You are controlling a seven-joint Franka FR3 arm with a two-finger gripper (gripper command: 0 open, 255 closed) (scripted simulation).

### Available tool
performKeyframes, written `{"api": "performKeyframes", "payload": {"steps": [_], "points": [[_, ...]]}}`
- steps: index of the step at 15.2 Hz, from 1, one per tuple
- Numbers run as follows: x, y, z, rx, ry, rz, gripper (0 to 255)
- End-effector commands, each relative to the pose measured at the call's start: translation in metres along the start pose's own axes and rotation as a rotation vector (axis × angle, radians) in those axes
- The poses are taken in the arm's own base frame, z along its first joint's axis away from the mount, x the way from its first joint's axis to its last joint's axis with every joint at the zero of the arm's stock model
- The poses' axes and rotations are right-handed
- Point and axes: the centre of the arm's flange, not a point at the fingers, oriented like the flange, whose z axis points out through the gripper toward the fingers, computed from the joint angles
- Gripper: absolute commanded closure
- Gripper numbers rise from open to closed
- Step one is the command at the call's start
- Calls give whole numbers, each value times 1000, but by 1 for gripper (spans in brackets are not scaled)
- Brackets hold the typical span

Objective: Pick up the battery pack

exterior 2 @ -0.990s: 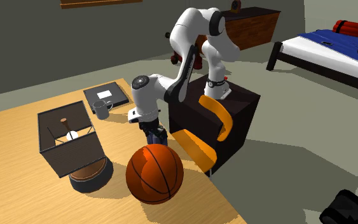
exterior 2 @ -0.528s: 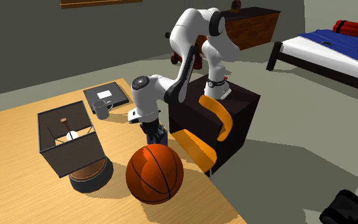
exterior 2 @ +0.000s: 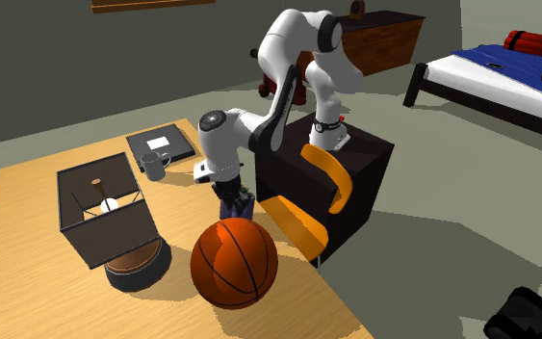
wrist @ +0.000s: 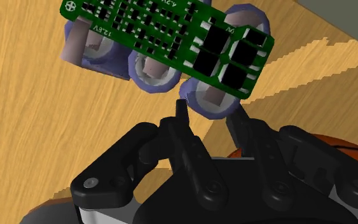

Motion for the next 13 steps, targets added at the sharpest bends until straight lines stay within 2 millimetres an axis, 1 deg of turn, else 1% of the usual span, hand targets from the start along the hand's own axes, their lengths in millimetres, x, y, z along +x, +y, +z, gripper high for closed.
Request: {"api": "performKeyframes", "payload": {"steps": [1, 11, 13], "points": [[0, 0, -12, 0, 1, 0, 255], [-5, -1, -64, 0, 1, 0, 255], [-5, -1, -65, 0, 1, 0, 255]]}}
